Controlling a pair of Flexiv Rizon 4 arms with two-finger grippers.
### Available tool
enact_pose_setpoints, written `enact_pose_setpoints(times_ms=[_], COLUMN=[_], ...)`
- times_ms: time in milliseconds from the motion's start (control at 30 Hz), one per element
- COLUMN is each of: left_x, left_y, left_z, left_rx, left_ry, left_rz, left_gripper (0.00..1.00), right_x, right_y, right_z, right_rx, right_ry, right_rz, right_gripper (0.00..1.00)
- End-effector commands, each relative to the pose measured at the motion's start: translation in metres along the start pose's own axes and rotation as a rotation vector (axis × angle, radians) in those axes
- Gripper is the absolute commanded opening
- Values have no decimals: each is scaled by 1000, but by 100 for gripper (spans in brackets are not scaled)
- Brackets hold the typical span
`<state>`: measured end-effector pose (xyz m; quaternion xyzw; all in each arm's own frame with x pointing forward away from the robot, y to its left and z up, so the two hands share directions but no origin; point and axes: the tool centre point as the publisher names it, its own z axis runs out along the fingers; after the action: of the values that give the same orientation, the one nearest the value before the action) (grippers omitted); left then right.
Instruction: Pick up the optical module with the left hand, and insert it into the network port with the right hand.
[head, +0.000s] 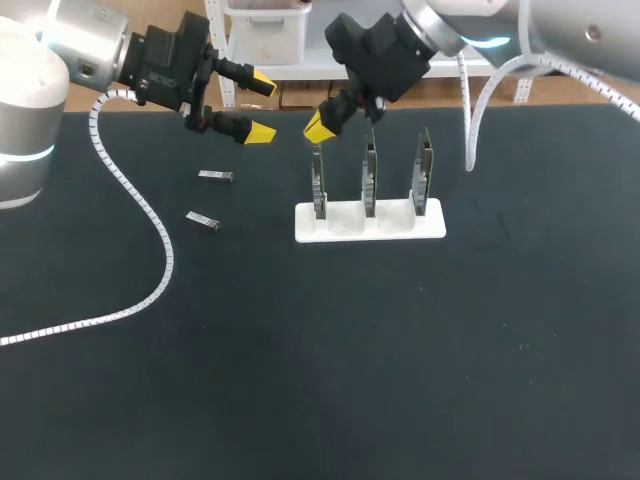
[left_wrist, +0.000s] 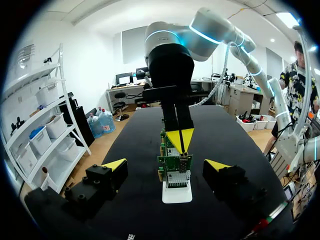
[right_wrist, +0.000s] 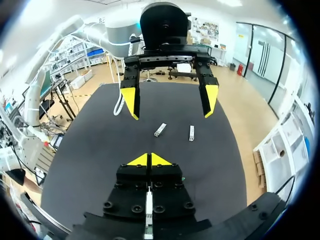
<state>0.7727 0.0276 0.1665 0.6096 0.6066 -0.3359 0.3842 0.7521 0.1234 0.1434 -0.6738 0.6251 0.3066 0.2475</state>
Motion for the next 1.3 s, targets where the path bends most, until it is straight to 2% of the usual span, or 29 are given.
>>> enact_pose_setpoints(times_ms=[33,467,533,600,633,667,700,733,967,1133,1300], left_x=[-1,-1,-1,-1,-1,-1,-1,-1,-1,-1,-1], left_y=[1,1,1,1,1,1,1,1,1,1,1], left_z=[0,0,0,0,0,0,0,0,0,0,0], left_rx=[1,1,1,1,1,1,1,1,1,1,1], left_ry=[4,4,4,4,4,4,4,4,4,4,4], left_rz=[-1,-1,-1,-1,-1,-1,-1,-1,-1,-1,-1], left_gripper=[100,100,100,100,100,100,100,100,100,100,100], right_x=[2,-4,-2,0,1,2,3,4,19,35,53], right_y=[2,9,12,15,17,19,21,23,39,46,51], right_z=[-1,-24,-31,-35,-39,-42,-45,-49,-72,-84,-97], right_rx=[22,72,83,89,91,102,106,114,168,153,158], right_ry=[-52,-39,-27,-21,-9,-5,-8,5,12,45,35], right_rz=[-41,-55,-40,-33,-27,-15,-12,-6,24,50,67], right_gripper=[0,2,3,11,17,31,93,100,100,100,100])
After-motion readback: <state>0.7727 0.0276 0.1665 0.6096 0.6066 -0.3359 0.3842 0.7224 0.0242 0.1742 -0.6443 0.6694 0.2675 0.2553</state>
